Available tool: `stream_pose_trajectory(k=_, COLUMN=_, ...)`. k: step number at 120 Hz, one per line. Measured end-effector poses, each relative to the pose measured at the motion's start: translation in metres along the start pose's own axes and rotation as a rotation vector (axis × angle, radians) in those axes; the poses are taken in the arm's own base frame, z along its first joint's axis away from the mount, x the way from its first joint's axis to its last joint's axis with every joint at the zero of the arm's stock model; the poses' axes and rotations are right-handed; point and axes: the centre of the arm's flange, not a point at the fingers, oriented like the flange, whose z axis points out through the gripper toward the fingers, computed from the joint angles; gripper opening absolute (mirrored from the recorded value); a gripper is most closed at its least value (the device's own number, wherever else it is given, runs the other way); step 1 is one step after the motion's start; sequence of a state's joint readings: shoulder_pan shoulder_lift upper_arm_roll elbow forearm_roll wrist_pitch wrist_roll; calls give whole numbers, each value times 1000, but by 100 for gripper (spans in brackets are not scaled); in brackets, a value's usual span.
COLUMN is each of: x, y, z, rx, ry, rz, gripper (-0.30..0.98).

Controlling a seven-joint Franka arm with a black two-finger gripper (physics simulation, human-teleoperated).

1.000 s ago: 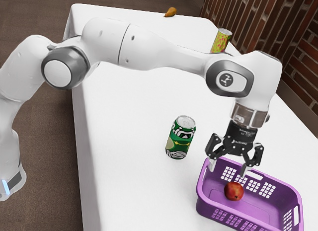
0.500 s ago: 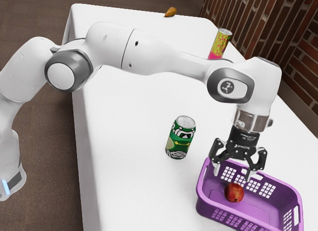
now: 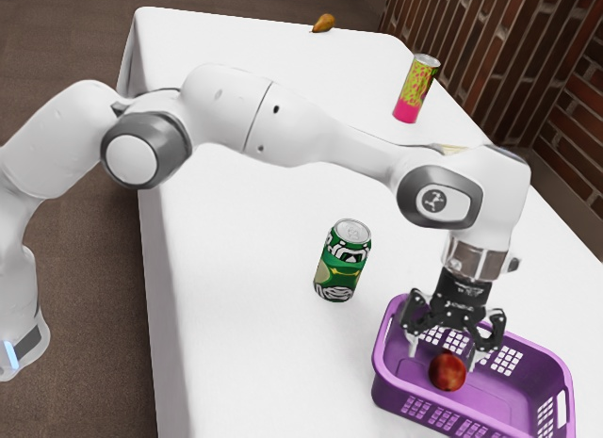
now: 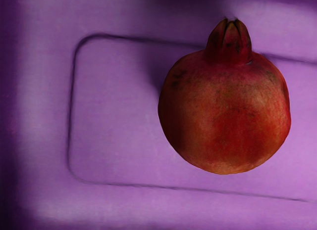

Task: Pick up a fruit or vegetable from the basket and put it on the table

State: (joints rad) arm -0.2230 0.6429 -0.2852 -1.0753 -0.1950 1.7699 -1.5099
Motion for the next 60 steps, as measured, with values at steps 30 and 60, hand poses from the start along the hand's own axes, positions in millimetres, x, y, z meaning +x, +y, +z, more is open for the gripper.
stream_pose_trajectory(k=30, x=7, y=7, z=5, rx=-43, ry=1, rz=31, gripper=69)
stream_pose_trajectory(k=60, x=16, y=9, z=1, rx=-70, ry=4, rz=43, gripper=69)
